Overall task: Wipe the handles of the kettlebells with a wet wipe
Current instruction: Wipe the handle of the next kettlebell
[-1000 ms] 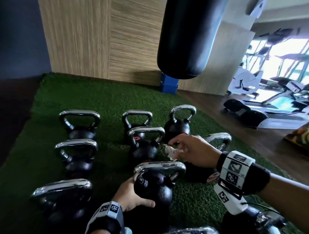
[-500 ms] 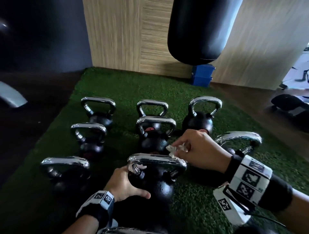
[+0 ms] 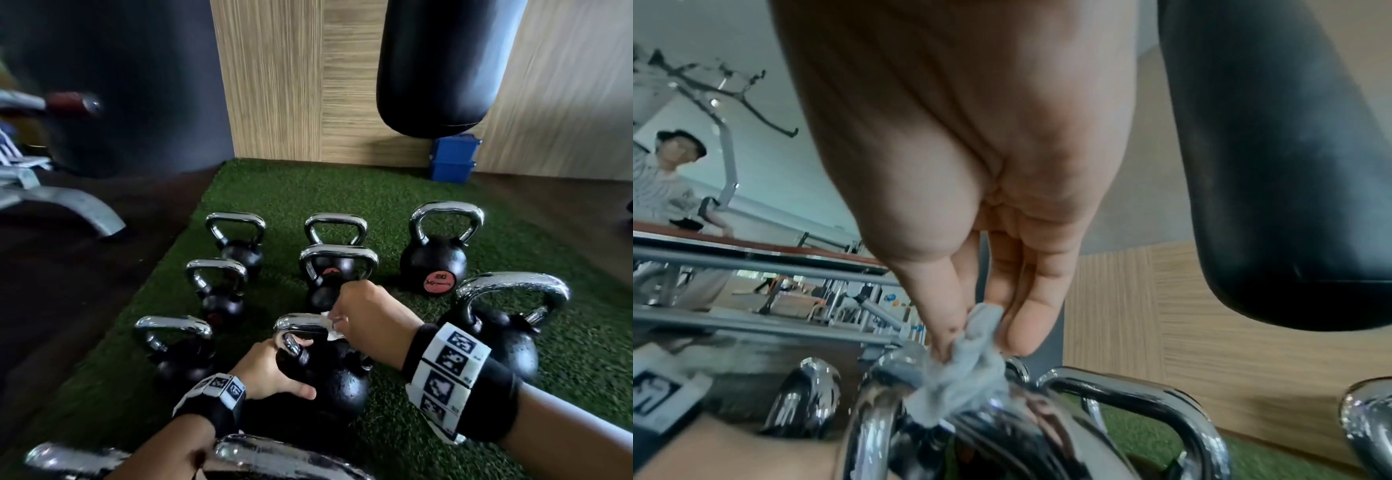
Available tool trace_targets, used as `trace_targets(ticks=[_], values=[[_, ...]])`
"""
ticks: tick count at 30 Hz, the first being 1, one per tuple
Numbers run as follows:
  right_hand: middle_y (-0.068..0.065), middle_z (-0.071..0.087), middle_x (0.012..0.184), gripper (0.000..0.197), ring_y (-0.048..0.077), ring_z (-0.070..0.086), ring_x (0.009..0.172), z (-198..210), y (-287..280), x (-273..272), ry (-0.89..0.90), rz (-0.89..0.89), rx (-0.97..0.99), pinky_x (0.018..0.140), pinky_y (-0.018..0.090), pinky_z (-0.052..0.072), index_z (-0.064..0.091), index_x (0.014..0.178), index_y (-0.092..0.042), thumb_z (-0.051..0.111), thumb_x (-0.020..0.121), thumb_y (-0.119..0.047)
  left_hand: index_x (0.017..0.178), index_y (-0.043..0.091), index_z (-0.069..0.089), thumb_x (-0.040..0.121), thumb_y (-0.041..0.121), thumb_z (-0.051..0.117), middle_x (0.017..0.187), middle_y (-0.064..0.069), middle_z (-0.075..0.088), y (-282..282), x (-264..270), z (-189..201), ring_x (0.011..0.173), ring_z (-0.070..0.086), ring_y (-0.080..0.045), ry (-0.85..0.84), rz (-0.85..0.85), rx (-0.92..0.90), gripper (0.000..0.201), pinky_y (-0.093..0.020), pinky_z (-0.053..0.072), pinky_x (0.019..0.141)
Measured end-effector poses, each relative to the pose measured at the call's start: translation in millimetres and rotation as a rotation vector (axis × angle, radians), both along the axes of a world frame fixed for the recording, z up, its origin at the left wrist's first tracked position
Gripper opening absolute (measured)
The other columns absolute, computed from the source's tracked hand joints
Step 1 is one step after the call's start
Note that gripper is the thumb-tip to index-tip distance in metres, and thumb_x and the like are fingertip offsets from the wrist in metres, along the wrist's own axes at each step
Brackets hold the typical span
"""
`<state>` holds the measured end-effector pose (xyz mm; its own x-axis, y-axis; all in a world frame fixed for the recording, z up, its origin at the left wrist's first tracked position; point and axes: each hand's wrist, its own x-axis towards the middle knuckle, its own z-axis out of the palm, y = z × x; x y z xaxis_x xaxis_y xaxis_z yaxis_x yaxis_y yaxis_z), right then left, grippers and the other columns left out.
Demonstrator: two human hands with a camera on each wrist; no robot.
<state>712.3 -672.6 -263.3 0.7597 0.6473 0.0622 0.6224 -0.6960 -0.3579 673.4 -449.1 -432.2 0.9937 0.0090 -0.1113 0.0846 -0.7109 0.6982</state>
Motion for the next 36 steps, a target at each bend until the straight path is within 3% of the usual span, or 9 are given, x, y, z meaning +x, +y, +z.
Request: trace_targets(ticks=[3,6,10,14,19,25,30,33,36], values=[[0.012,0.07,0.088,0.007,0.031,0.068,0.086,-6,-7,-5,-0.038,-0.015,-0.05,0.064,0.028,0.047,0.066,0.085,-0.003,0.061,0.085,-0.008,0.115,0.068,0.057,0.037,0.079,0.089,0.131,0.033,0.056,2,1,-2,0.124,0.05,0.013,-0.013,-0.008,-0.017,0.085,-0.013,0.037,0.111],[0.009,0.065,0.082,0.012,0.031,0.068,0.084,-5,-12,-6,-0.165,0.001,-0.104,0.062,0.026,0.038,0.058,0.074,-0.01,0.059,0.086,-0.006,0.117,0.066,0.057,0.038,0.079,0.089,0.132,0.033,0.056,1,1,-2,0.126,0.049,0.012,-0.024,-0.016,-0.018,0.087,-0.012,0.035,0.11],[0.011,0.064,0.085,0.022,0.032,0.066,0.083,-5,4,-6,-0.148,0.081,-0.119,0.065,0.031,0.045,0.047,0.069,-0.016,0.056,0.084,-0.002,0.117,0.065,0.058,0.038,0.079,0.089,0.133,0.031,0.058,1,0,-2,0.127,0.051,0.011,-0.031,-0.012,-0.026,0.086,-0.016,0.038,0.113],[-0.003,0.043,0.061,0.042,0.03,0.065,0.072,-5,-2,-7,-0.154,-0.013,-0.143,0.059,0.03,0.044,0.029,0.054,-0.02,0.057,0.077,0.0,0.124,0.062,0.057,0.039,0.08,0.089,0.135,0.03,0.057,1,-1,-4,0.129,0.05,0.008,-0.018,-0.007,-0.04,0.093,-0.019,0.038,0.113],[0.011,0.065,0.08,0.026,0.033,0.069,0.081,-3,-5,-11,-0.171,-0.102,-0.16,0.063,0.033,0.052,0.045,0.06,-0.014,0.054,0.079,0.001,0.129,0.06,0.055,0.039,0.082,0.087,0.137,0.028,0.056,3,0,-6,0.13,0.049,0.008,-0.021,-0.007,-0.044,0.098,-0.012,0.034,0.108],[-0.002,0.046,0.06,0.036,0.028,0.067,0.07,-20,-18,-4,-0.14,-0.253,-0.119,0.055,0.028,0.048,0.04,0.058,-0.017,0.063,0.084,-0.007,0.128,0.064,0.053,0.039,0.083,0.086,0.137,0.03,0.054,3,1,-9,0.13,0.047,0.009,-0.013,-0.015,-0.061,0.097,-0.012,0.033,0.106],[0.011,0.066,0.081,0.008,0.032,0.069,0.083,-27,-37,8,-0.06,-0.358,-0.125,0.067,0.033,0.057,0.062,0.079,-0.007,0.058,0.085,-0.008,0.127,0.063,0.054,0.04,0.081,0.087,0.133,0.033,0.055,2,-1,-9,0.129,0.048,0.01,-0.025,-0.013,-0.077,0.095,-0.011,0.035,0.106],[0.011,0.07,0.088,0.013,0.029,0.069,0.084,-33,-42,15,-0.017,-0.407,-0.071,0.072,0.032,0.058,0.072,0.089,-0.009,0.063,0.085,-0.017,0.128,0.062,0.054,0.04,0.08,0.088,0.136,0.031,0.054,3,-1,-9,0.131,0.048,0.007,-0.025,-0.017,-0.084,0.096,-0.017,0.036,0.111],[0.011,0.071,0.086,0.014,0.025,0.07,0.079,-46,-45,15,0.118,-0.424,-0.1,0.066,0.028,0.057,0.074,0.089,-0.006,0.07,0.081,-0.016,0.127,0.062,0.055,0.04,0.08,0.088,0.136,0.029,0.055,2,-1,-8,0.131,0.049,0.005,-0.014,-0.014,-0.083,0.095,-0.021,0.038,0.113]])
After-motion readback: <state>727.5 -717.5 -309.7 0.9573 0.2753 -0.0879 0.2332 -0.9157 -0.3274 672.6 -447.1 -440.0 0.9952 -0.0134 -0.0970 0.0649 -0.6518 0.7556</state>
